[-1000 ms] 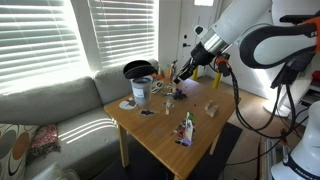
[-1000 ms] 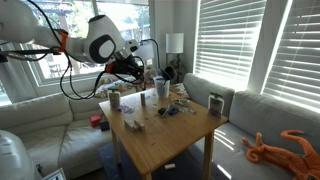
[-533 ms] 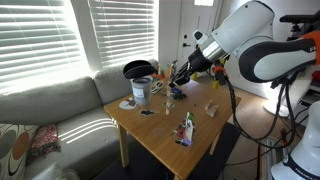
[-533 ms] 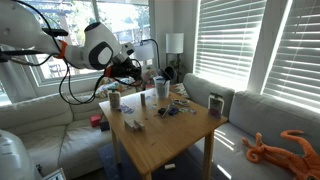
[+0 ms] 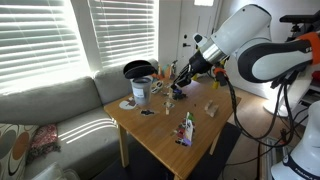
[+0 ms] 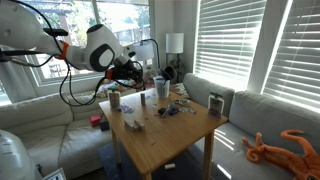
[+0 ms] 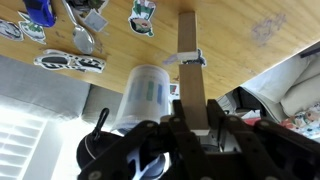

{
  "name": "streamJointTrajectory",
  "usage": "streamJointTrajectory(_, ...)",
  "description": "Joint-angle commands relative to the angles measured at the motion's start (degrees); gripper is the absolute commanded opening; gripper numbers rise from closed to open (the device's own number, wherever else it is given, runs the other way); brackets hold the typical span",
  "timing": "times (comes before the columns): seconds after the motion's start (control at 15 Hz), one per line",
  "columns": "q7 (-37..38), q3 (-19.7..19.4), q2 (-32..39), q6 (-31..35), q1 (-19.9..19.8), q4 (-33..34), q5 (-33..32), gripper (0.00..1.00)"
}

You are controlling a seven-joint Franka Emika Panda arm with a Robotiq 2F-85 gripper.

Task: Pick up the top most laying wooden block and stack it vertically on the vertical wooden block on the table

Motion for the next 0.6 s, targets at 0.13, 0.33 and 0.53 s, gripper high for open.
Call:
streamJointTrajectory(0.13, -0.83, -1.13, 0.01, -0.62, 0.67, 0.08, 0.77, 0.07)
streamJointTrajectory(0.33, -0.87, -0.82, 1.02, 0.62, 0.55, -0.06, 0.29, 0.07)
streamJointTrajectory(0.53, -0.29, -0.40, 1.98, 1.18, 0.35, 0.00, 0.20, 0.07)
